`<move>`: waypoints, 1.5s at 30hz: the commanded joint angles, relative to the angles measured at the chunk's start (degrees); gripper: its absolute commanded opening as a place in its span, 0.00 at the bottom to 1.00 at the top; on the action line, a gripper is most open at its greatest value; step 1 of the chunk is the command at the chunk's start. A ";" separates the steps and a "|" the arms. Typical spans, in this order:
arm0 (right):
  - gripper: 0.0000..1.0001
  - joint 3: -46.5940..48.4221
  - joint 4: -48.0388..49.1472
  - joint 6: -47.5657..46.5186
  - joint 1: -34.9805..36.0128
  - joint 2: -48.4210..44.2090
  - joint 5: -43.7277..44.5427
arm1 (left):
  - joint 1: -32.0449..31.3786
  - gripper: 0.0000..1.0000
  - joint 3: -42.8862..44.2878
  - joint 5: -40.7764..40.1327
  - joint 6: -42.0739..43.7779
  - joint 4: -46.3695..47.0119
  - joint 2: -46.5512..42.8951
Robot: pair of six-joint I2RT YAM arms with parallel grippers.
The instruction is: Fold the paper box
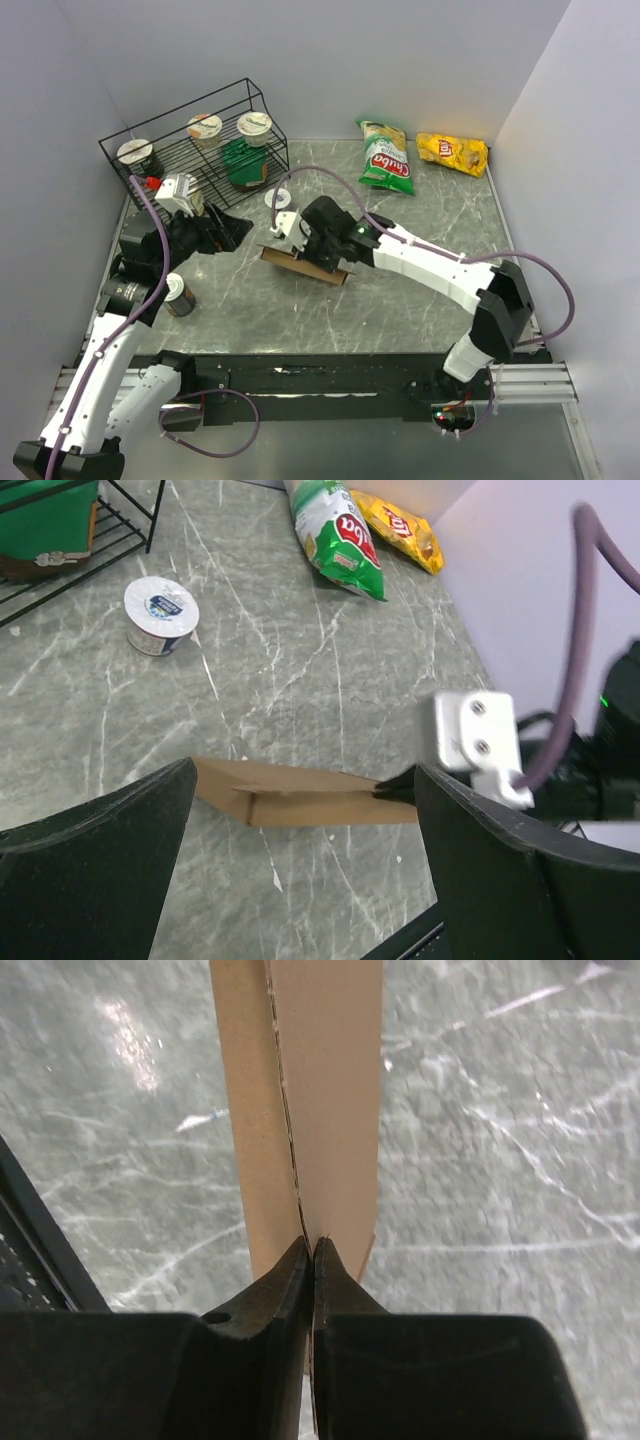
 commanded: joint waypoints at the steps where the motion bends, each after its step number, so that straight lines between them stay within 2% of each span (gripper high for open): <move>1: 0.10 3.89 -7.12 -0.76 -2.76 5.29 -7.37 | 0.32 0.96 -0.05 2.48 -1.79 0.47 -0.16; 6: 0.14 6.79 -5.98 -1.73 -5.22 8.90 -6.76 | 0.32 0.96 -1.20 2.84 -1.88 1.26 0.46; 10: 0.23 7.23 -4.66 -2.61 -6.54 9.35 -5.70 | 0.32 0.96 -1.11 2.49 -1.53 1.17 1.25; 13: 0.36 7.15 -3.78 -2.79 -7.25 9.08 -4.83 | 0.32 0.96 -0.85 2.48 -1.10 1.70 1.95; 15: 0.39 6.97 -2.99 -2.79 -7.60 8.47 -4.73 | 0.32 0.96 -1.02 2.49 -0.66 2.57 2.48; 18: 0.48 6.35 -1.41 -2.26 -8.57 7.50 -4.38 | 0.32 0.96 -1.37 2.75 0.49 4.15 3.53; 21: 0.64 6.18 -0.44 -1.21 -9.97 6.54 -4.64 | 0.32 0.96 -1.64 3.89 0.93 5.65 5.81; 22: 0.73 5.83 0.26 -0.51 -10.24 6.10 -4.82 | 0.32 0.96 -1.72 4.33 0.58 6.96 6.34; 25: 0.80 4.43 2.36 0.81 -11.64 3.81 -6.22 | 0.32 0.96 -2.43 5.38 -0.21 9.59 8.54; 32: 0.80 0.38 6.76 3.10 -15.33 -1.02 -10.97 | 0.32 0.96 -2.34 6.88 0.58 14.00 13.98; 39: 0.83 -2.09 11.25 6.70 -16.91 -3.05 -11.68 | 0.32 0.96 -0.06 8.11 1.28 15.32 18.73; 45: 0.84 -2.17 11.78 9.08 -18.67 -4.28 -12.64 | 0.32 0.97 5.39 8.02 5.84 9.36 23.48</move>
